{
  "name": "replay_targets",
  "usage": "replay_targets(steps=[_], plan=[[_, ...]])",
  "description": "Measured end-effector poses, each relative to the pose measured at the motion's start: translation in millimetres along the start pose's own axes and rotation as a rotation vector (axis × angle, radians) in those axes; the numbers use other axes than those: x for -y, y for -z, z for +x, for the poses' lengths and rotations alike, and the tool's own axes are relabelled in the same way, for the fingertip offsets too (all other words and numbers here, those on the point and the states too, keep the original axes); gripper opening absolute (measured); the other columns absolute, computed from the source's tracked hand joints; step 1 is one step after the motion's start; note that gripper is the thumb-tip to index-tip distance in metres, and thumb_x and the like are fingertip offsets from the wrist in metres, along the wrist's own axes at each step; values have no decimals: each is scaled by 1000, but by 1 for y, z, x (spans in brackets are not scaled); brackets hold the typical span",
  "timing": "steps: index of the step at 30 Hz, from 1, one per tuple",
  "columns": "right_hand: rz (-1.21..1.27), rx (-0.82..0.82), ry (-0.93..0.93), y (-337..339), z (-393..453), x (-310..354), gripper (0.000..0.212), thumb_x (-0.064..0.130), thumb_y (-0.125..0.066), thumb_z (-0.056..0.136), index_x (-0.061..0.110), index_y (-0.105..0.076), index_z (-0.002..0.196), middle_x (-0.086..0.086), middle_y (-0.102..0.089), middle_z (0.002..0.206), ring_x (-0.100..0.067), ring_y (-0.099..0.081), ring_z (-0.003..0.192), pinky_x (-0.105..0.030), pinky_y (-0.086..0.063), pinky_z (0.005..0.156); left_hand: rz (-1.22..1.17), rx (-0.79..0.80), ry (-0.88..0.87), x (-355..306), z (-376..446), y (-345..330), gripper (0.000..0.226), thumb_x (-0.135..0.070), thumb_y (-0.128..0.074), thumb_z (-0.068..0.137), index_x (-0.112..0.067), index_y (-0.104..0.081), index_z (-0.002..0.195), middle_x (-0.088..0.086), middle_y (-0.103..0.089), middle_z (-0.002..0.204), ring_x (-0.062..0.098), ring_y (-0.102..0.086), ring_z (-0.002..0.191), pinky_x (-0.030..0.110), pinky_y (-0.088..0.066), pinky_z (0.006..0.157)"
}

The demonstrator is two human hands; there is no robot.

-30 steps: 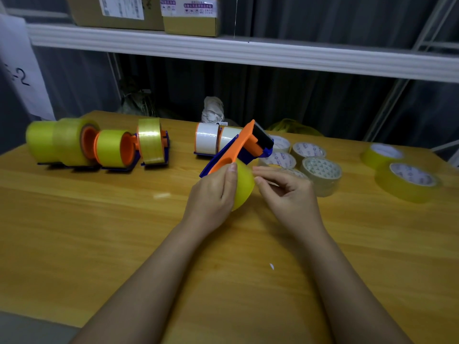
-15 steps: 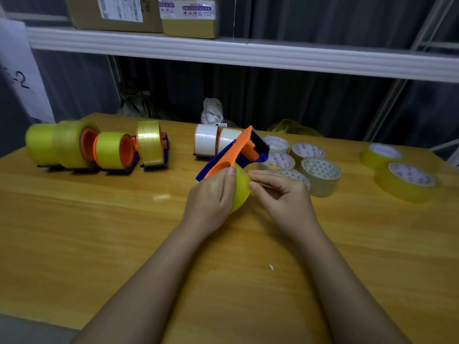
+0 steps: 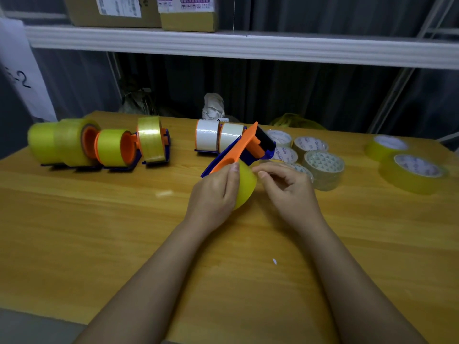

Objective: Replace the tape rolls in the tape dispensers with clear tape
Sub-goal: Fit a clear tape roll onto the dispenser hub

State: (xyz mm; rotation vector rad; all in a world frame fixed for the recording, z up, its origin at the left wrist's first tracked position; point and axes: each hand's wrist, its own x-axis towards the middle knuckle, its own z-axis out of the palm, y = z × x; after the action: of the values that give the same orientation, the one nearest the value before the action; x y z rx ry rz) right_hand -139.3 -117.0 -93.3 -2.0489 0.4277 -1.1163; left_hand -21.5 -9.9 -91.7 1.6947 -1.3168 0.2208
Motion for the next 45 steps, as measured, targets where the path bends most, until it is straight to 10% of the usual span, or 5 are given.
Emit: replay_targets(steps=[12,18,30,36,45], plan=[[-51,-23,-36,0,-1,-4,13,11,-65,89,19,-75,94,4,-72,94,-17,-66,90,-42,-54,81,-29,32,-79,3,-2,-3,32,-42,-22,97,-38,-36,68,-12,-36,51,9,-47,51,18,-29,44],[-30,53,-8,0,-3,0,18,13,-70,85,17,-75,102,6,-71,104,-1,-62,103,-19,-48,93,-40,-31,-10,8,1,-3,34,-30,-30,99,-36,-35,67,-11,-35,51,6,-45,51,15,-29,45],[24,-47,-25,-1,-2,-2,14,9,-64,90,15,-75,96,5,-73,93,-4,-67,91,-16,-50,81,-92,11,13,3,-1,-2,34,-39,-27,98,-33,-43,69,-5,-43,53,15,-49,48,30,-35,43],[56,17,-73,-2,-5,2,15,29,-72,83,34,-73,97,11,-73,98,-25,-70,87,-48,-56,79,-88,-49,19,3,1,-1,35,-29,-30,98,-34,-35,64,-10,-35,49,8,-43,48,17,-26,44],[-27,-71,-47,-7,-5,1,12,13,-67,87,17,-76,94,10,-72,90,-5,-67,89,-34,-55,83,-98,-32,16,1,0,-2,37,-28,-31,99,-37,-36,64,-11,-35,47,5,-44,46,14,-28,43]])
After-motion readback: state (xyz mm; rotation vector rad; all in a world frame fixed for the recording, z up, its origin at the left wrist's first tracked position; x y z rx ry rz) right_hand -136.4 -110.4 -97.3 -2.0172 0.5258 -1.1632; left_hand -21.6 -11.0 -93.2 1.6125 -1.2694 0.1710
